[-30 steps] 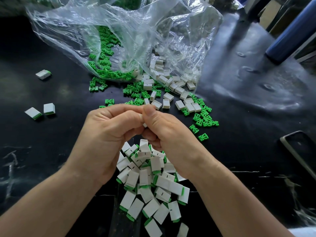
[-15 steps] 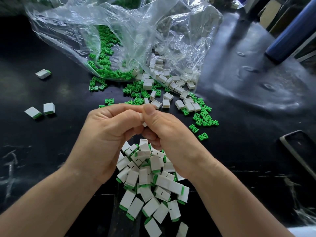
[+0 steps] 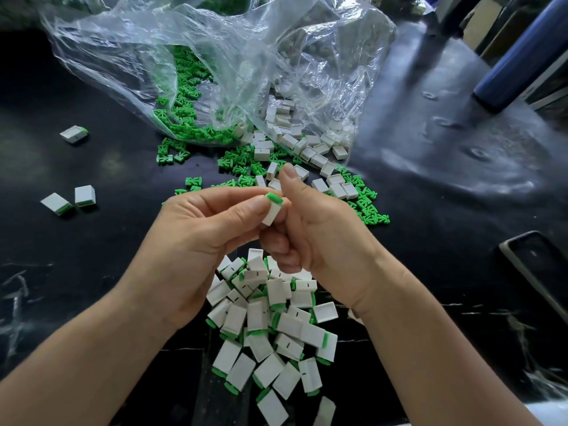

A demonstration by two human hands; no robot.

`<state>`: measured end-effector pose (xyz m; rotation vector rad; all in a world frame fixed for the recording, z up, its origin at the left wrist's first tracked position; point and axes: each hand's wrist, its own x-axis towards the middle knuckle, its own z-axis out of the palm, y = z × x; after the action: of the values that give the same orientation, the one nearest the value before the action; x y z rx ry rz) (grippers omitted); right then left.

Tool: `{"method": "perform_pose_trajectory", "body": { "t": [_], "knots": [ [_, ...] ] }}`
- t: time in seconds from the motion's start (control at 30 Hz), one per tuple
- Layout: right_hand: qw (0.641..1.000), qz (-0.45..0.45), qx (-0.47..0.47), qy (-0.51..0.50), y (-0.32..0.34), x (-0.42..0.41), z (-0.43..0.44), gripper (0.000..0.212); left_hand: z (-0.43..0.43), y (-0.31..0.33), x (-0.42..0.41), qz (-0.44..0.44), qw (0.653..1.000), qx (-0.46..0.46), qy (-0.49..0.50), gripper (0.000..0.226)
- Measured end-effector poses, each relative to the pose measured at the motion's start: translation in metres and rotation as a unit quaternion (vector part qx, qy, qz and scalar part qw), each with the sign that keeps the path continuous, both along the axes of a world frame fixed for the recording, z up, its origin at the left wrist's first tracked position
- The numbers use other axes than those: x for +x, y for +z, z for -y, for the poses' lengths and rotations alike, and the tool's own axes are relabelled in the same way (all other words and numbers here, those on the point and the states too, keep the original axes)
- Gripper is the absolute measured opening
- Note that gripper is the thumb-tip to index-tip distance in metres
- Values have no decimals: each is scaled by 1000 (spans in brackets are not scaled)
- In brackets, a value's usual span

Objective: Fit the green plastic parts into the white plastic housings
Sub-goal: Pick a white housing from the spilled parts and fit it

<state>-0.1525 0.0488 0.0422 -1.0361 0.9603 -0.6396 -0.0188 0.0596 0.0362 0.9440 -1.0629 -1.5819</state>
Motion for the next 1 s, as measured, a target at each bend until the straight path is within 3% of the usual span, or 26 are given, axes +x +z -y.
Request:
{"method": "perform_pose_trajectory", "body": {
  "t": [0.27,0.43,0.57,0.7,0.8,0.87,0.93,1.0],
  "knots": [
    [999,-32,-13,8,0,-3,2,38,3,-1,2,10,1000,3,14,29],
    [966,-218,-142,-5,0,-7,0,5,13,-3,14,35,994,21,99,18],
    [949,-253,-185,24,-2,-5,-4,16,14,-2,16,46,994,29,90,11],
    [932,-295,-192,83,-2,-3,-6,21,13,-2,17,28,994,50,92,33],
    [930,-311,-193,40,-3,-10,0,27,13,-2,15,44,994,51,81,44],
    [904,-360,-224,-52,-9,-21,9,21,13,-2,12,49,995,57,70,42],
    [845,-436,-267,-156,-15,-35,20,8,13,-2,11,49,995,61,67,41],
    [792,-506,-271,-206,-21,-46,30,16,13,-2,11,48,995,62,65,40]
  ]
}}
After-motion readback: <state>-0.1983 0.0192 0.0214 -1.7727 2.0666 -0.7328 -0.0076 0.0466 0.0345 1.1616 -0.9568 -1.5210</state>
